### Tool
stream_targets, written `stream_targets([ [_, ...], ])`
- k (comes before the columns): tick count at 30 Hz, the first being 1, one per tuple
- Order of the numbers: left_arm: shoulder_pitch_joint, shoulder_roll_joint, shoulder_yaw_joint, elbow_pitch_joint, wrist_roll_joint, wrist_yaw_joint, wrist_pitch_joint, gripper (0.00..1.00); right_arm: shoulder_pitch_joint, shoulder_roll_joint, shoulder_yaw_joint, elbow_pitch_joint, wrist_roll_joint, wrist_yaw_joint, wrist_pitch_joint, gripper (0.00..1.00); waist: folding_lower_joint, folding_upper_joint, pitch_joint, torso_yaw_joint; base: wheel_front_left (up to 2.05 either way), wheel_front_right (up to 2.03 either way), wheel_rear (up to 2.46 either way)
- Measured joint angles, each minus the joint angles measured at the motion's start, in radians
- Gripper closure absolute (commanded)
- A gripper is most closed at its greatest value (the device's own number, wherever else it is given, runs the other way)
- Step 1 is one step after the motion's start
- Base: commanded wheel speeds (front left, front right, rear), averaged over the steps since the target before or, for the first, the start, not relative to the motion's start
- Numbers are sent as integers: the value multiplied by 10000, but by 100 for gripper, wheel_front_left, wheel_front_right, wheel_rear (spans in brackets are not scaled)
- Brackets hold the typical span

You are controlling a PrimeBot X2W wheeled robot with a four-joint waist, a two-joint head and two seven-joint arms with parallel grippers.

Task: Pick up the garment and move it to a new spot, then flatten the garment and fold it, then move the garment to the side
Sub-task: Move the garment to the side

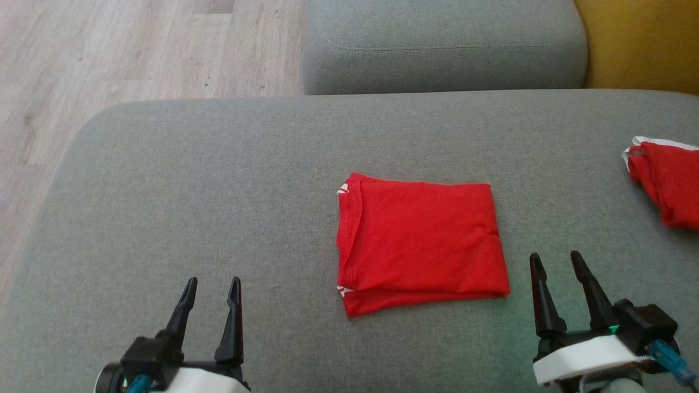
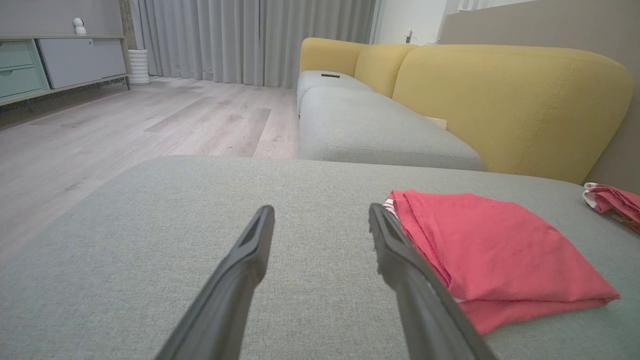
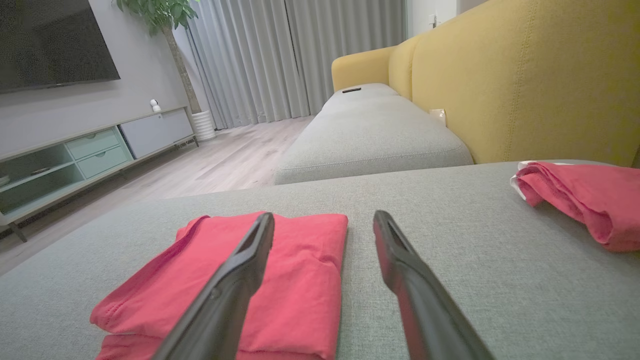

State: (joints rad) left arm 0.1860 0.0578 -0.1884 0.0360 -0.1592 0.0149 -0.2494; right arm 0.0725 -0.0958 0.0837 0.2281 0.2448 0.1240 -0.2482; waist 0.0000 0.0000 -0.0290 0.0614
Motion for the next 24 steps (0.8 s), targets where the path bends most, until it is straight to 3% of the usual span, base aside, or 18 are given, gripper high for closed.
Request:
stream_targets([
  [13,0,0,-199,17,-2,21,0,0,45,0,-82,-67,-132,0,0,0,0,0,169,112,0,0,0],
  [18,-59,0,-278,21,-2,12,0,0,-38,104,-234,-92,518,0,0,0,0,0,512,195,0,0,0],
  [24,-635,-2,-449,38,-2,-115,0,0,-1417,-297,-121,694,796,0,146,0,0,0,1162,362,0,0,0],
])
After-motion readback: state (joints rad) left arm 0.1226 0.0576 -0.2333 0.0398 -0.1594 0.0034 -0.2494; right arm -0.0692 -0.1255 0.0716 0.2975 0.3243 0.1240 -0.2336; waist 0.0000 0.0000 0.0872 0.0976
